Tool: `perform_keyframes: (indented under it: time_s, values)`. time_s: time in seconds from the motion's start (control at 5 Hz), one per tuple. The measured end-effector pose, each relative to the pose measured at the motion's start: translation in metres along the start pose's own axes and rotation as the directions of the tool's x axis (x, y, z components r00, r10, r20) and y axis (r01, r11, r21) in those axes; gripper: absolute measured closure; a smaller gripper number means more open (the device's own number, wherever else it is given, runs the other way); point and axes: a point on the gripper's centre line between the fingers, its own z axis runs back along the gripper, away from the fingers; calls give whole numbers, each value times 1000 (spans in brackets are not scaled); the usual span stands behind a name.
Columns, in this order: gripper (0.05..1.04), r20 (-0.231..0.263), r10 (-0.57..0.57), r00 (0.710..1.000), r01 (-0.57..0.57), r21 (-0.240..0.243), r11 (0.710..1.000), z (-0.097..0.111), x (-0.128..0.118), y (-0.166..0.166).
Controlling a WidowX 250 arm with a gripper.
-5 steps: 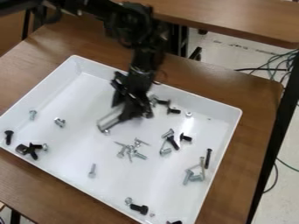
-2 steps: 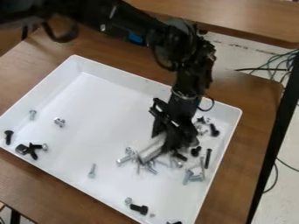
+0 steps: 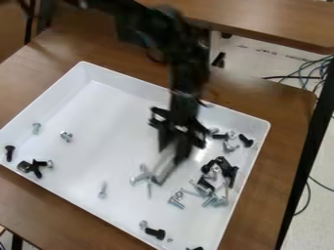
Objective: Sweep into pile
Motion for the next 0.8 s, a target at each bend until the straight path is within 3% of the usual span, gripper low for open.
perform_keyframes:
  time_s: [0.2, 0.4, 0.6, 0.8]
  values:
    - [726, 59, 212, 975, -212, -14, 977, 20, -6, 47]
    - [726, 64, 316, 947, -321, 94, 943, 26, -15, 91]
    - [726, 39, 325, 945, -326, 208, 922, 27, -18, 128]
    - [726, 15, 356, 934, -354, 162, 921, 3, -45, 180]
